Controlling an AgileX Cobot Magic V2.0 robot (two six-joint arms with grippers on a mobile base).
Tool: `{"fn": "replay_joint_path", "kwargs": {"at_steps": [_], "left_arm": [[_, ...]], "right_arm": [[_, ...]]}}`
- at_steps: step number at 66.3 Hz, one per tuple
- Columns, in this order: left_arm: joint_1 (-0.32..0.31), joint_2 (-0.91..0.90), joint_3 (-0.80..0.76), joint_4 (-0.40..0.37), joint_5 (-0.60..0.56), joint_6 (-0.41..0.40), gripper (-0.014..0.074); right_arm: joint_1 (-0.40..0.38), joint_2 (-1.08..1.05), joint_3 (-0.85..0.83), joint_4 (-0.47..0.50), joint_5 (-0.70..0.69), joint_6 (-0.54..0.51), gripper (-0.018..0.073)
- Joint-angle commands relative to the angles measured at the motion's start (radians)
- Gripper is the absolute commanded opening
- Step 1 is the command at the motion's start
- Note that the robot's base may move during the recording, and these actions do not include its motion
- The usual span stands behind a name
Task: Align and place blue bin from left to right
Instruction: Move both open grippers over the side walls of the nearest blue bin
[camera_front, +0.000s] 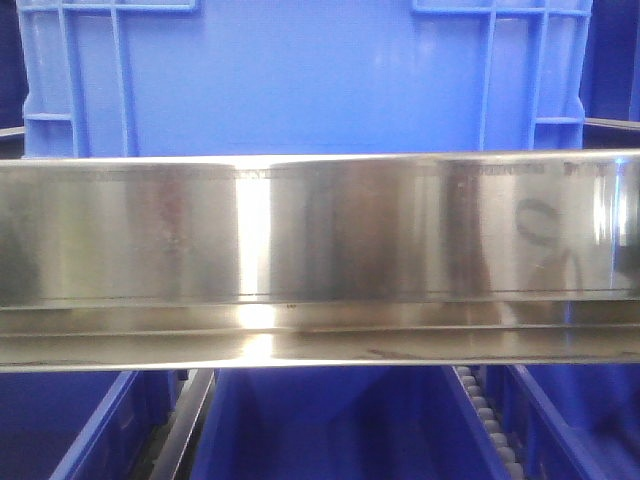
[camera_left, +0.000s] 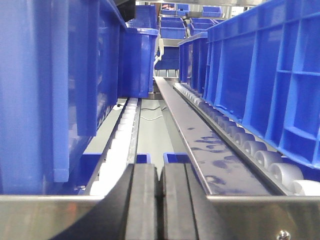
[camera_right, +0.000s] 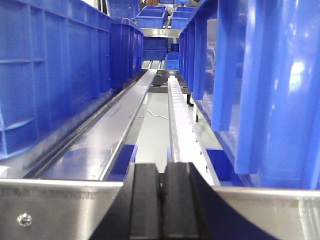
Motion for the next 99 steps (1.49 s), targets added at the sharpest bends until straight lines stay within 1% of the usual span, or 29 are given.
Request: {"fn": "replay_joint_path", "kwargs": {"at_steps": [1, 69, 77, 84, 86, 89, 94, 99], "left_arm": [[0.002, -0.004, -0.001, -0.002, -0.016, 0.001, -0.0111], [0.002, -0.004, -0.001, -0.002, -0.016, 0.001, -0.0111], [0.002, -0.004, -0.001, 0.000, -0.019, 0.001, -0.0111], [0.002, -0.004, -0.001, 0.002, -0.105, 0.001, -0.0111], [0.002, -0.004, -0.001, 0.002, -0.115, 0.001, -0.0111], [0.002, -0.004, -0.023, 0.002, -0.114, 0.001, -0.0111], [0.002, -0.004, -0.090, 0.002, -0.052, 0.001, -0.0111], [0.002, -0.004, -0.195, 0.002, 0.042, 0.001, -0.0111]], "right_arm": [[-0.003, -0.004, -0.001, -0.009, -0.020, -0.001, -0.0078], [-0.003, -0.004, -0.001, -0.009, -0.027, -0.001, -0.0078], [-0.003, -0.004, -0.001, -0.009, -0.084, -0.001, -0.0078], [-0.003, -0.004, -0.001, -0.009, -0.217, -0.001, -0.0078], [-0.003, -0.004, -0.001, -0.009, -0.266, -0.001, -0.0078], [-0.003, -0.004, -0.001, -0.009, -0.300, -0.001, -0.0078], [-0.003, -0.004, -0.038, -0.009, -0.296, -0.001, -0.0078], [-0.003, -0.004, -0.102, -0.009, -0.258, -0.001, -0.0078]]}}
